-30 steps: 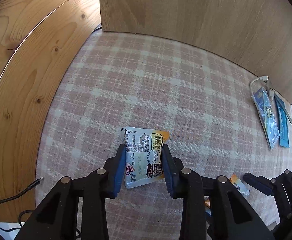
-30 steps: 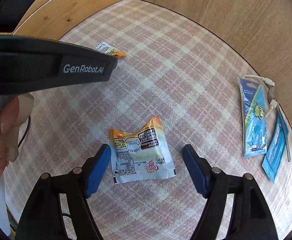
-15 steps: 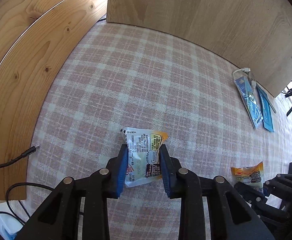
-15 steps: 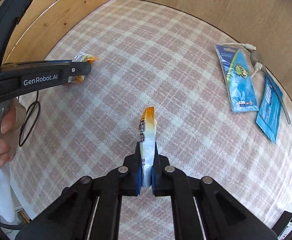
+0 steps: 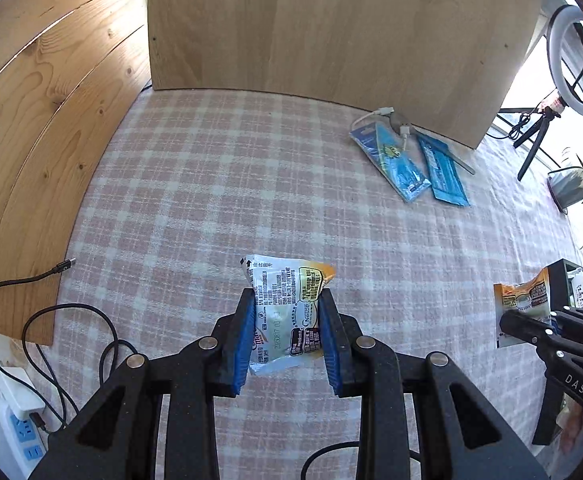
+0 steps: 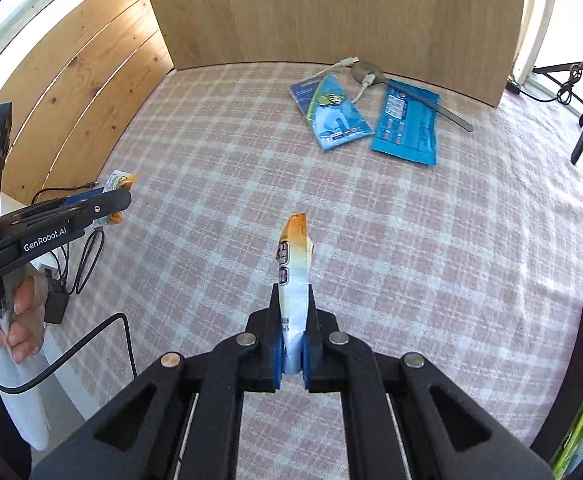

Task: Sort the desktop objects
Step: 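Lift the snack packet with the left gripper while the right grasps the other packet, then carry both snack packets over the tray and open both grippers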

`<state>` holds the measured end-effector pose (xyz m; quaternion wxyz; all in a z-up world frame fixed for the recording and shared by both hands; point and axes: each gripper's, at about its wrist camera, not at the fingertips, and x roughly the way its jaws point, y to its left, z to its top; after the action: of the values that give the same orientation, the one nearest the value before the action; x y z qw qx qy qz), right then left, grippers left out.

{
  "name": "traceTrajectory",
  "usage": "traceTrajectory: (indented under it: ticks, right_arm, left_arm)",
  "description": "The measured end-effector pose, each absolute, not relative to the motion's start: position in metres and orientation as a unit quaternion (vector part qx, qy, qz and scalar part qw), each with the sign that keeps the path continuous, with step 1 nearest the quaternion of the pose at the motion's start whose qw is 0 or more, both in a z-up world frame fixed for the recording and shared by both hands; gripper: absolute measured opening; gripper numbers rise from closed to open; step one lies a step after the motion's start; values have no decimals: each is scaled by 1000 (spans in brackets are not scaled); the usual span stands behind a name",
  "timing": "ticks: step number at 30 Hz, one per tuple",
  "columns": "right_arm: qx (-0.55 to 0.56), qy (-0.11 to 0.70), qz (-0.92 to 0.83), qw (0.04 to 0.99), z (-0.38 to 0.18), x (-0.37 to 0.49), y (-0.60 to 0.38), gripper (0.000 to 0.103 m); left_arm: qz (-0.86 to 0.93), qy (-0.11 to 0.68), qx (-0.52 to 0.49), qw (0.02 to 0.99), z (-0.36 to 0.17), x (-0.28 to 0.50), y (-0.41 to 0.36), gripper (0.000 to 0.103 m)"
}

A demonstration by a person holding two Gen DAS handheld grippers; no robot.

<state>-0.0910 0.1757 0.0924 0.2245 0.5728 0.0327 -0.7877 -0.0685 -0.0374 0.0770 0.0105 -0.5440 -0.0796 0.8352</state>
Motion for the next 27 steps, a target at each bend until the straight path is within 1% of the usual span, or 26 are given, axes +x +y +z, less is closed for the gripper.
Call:
traceTrajectory:
  ticks: [1,2,6,15,21,27]
  right_arm:
    - [570,23,-791,219,97,-88,189,6]
    - [568,12,-795,214,100,-85,201,6]
    - [556,-14,-807,197,105,-74,249,6]
    - [536,-51,-828,157,133,-21,376,6]
    - [521,-79,-845,90,154,12,485,7]
    - [518,-100,-849,12,160,49,586,7]
  left_arm:
    - [837,-76,-542,19,82,-70,-23,28]
    - [838,-72,-540,29,83,-79,-26,28]
    - [843,-55,-531,61,108,-63,26,28]
    - [837,-10,-520,171,145,-44,181,28]
    - [815,30,-516,262,157,-19,301,28]
    - [784,79,-514,339,157,18,406,28]
